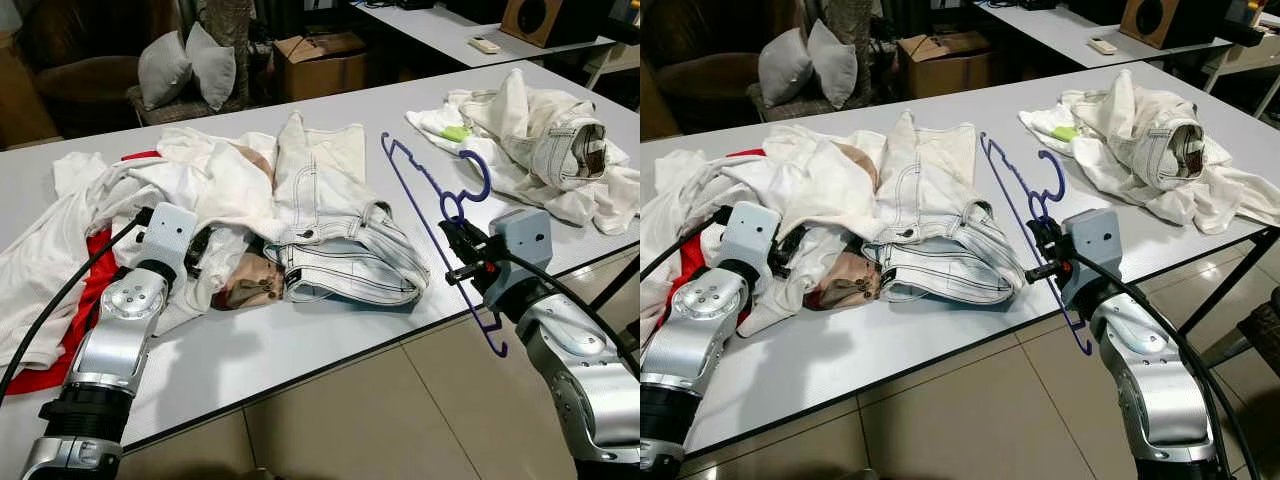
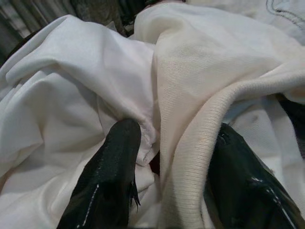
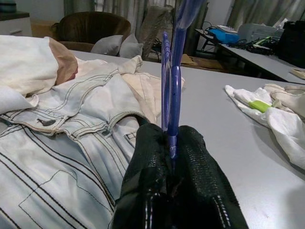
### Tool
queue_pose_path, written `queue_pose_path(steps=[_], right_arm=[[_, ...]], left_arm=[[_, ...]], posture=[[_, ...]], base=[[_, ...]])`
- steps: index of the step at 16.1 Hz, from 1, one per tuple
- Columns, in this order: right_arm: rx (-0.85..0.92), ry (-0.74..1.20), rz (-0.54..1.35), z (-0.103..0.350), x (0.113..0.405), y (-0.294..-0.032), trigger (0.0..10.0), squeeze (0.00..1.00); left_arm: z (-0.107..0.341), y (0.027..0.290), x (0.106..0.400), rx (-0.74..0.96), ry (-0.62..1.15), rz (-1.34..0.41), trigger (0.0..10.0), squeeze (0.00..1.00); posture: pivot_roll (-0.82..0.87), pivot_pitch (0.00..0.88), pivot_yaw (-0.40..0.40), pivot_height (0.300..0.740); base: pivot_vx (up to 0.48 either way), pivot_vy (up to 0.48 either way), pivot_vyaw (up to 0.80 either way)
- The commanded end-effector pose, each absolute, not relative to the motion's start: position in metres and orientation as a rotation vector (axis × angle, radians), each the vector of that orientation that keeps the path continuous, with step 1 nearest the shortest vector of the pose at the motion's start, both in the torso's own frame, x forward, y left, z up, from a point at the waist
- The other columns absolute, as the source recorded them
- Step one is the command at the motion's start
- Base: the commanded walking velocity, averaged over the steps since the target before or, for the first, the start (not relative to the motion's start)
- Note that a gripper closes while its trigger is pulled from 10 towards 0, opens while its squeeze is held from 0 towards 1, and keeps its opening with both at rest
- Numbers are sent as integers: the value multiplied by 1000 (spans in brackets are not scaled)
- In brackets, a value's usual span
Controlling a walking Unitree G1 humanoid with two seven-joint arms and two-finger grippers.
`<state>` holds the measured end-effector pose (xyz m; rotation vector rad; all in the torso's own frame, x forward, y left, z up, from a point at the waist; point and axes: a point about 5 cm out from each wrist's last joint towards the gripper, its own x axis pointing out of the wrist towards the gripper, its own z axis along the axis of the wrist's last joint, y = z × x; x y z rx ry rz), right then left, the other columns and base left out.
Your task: Hang hanger
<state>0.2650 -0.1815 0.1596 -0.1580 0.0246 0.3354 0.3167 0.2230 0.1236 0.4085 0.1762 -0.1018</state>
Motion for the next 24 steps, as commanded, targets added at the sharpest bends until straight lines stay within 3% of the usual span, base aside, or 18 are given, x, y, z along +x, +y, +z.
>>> queue_pose_path(steps=[1,14,16,18,20,24], right_arm=[[-173,-10,335,165,266,-180,10000,0],[-171,-13,329,164,266,-180,10000,0],[-168,-17,323,165,267,-181,10000,0],[-164,-21,321,165,268,-181,10000,0],[-161,-23,322,165,269,-180,10000,0],[-155,-27,311,164,268,-180,10000,0]], left_arm=[[127,222,319,407,161,-109,0,0],[153,226,319,353,17,-80,0,0],[185,230,325,302,-75,-68,0,0],[246,234,333,349,-234,-103,0,0],[273,224,333,384,-304,-188,0,0],[286,196,331,382,-334,-317,0,0]], posture=[[-86,0,42,740],[-81,0,45,740],[-79,0,42,740],[-72,0,41,740],[-71,0,45,740],[-77,0,56,740]], base=[[0,0,0],[0,0,0],[0,0,0],[0,0,0],[0,0,0],[0,0,0]])
